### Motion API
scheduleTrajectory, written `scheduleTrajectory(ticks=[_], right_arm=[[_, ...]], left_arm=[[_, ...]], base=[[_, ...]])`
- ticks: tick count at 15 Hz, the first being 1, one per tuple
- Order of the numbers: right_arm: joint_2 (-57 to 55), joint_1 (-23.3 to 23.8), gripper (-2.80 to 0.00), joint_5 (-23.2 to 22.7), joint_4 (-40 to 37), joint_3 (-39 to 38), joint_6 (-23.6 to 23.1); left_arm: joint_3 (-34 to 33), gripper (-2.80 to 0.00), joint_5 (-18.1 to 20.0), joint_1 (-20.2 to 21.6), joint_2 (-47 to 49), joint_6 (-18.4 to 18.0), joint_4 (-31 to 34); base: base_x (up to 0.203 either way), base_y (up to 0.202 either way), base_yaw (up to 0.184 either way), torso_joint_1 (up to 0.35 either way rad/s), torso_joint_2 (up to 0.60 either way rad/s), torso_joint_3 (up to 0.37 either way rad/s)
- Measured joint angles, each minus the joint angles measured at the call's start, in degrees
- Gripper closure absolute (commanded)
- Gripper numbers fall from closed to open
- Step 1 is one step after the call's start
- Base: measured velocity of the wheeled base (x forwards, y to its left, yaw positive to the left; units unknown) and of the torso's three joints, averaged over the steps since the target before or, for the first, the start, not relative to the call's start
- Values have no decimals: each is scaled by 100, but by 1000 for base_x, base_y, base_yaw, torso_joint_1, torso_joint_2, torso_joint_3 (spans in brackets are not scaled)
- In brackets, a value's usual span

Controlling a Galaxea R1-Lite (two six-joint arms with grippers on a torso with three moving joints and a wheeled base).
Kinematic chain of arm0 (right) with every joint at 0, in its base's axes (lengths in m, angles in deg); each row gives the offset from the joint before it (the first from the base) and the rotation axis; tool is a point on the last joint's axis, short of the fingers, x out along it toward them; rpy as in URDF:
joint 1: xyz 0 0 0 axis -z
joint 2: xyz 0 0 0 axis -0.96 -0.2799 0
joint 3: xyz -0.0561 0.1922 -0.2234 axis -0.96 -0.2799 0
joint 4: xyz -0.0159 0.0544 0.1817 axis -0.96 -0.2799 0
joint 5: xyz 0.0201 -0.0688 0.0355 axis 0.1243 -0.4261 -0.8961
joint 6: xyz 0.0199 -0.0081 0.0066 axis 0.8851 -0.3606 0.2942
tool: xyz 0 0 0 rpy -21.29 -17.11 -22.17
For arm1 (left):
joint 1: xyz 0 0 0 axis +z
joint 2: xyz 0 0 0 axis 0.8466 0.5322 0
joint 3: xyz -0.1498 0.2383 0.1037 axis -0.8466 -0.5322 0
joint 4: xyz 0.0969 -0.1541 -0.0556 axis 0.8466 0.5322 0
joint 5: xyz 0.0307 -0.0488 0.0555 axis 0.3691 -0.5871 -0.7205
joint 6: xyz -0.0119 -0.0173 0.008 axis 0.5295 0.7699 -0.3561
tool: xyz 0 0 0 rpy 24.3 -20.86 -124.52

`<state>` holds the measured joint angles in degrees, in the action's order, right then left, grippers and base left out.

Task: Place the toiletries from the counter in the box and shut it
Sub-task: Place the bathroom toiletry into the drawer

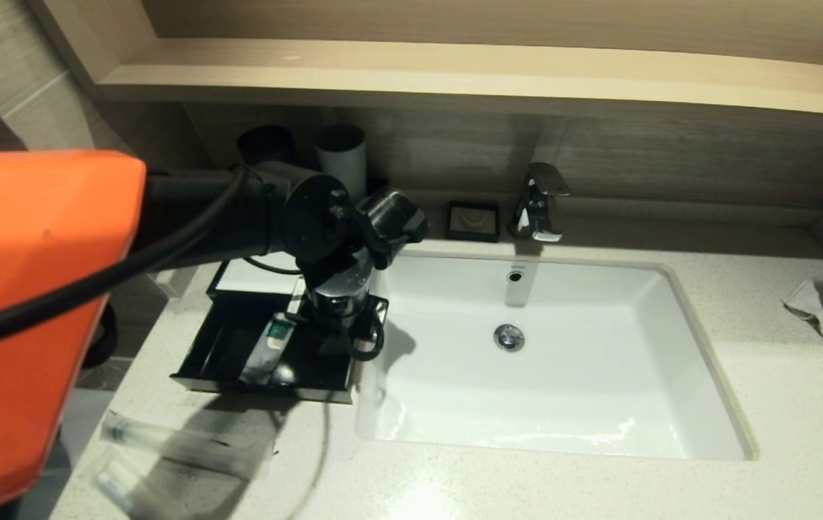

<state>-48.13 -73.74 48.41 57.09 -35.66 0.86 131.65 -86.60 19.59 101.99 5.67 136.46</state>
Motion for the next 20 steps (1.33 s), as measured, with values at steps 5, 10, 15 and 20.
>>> scheduleTrajectory(ticks=[5,10,15,20], right_arm=[[0,0,0,0,1,0,0],[0,0,0,0,0,0,0],[0,0,0,-3,0,0,0],[0,0,0,-2,1,0,2]], left_arm=[[-5,-280,-11,30,-82,-89,27],[-9,-280,-17,44,-296,-84,116],[-9,-280,-2,44,-651,-29,409],[-9,-280,-3,153,-1030,-15,712]], base=[[0,0,0,0,0,0],[0,0,0,0,0,0],[0,0,0,0,0,0],[0,0,0,0,0,0]])
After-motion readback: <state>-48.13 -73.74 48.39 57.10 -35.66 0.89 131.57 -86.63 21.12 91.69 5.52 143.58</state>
